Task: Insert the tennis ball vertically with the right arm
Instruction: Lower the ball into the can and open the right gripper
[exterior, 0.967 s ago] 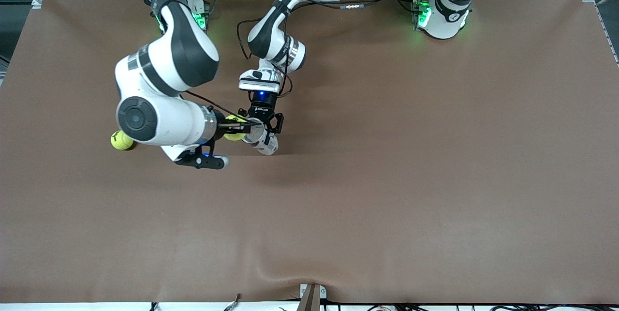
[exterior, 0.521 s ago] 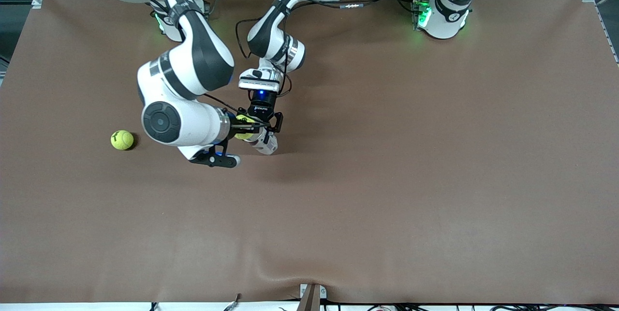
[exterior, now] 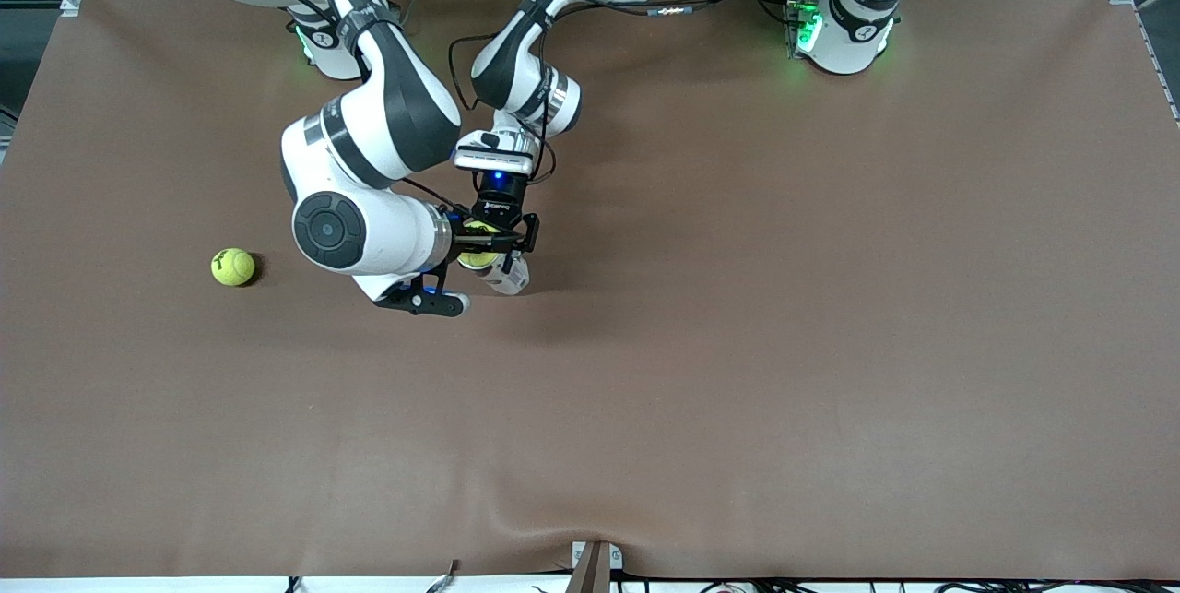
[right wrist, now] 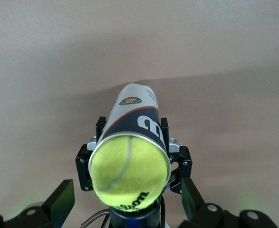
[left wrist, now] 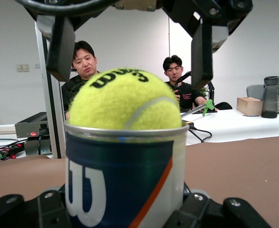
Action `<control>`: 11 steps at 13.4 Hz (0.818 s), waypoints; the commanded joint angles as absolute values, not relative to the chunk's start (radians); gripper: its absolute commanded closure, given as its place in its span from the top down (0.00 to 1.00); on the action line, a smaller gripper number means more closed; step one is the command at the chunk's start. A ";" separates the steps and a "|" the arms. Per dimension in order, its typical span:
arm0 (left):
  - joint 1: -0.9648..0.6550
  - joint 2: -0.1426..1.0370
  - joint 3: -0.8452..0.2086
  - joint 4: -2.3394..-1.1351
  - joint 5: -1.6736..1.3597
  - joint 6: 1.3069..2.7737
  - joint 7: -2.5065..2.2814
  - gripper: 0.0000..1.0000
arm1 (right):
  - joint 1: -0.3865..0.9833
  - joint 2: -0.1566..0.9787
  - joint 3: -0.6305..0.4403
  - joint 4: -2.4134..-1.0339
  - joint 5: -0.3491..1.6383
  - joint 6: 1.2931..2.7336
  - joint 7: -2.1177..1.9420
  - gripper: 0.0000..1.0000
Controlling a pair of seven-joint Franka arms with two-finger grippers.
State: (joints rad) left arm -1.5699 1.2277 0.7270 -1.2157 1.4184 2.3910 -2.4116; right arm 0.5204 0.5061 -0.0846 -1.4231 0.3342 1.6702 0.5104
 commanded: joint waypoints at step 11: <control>-1.566 1.232 0.716 -1.206 1.448 2.390 -2.477 0.80 | 0.489 0.497 -0.095 -1.471 0.247 1.695 0.451 1.00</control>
State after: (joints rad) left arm -1.5705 1.2277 0.7219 -1.2112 1.4184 2.3905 -2.4140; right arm 0.4951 0.5071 -0.1040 -1.4496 0.2634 1.6906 0.4619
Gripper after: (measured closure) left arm 0.203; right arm 0.000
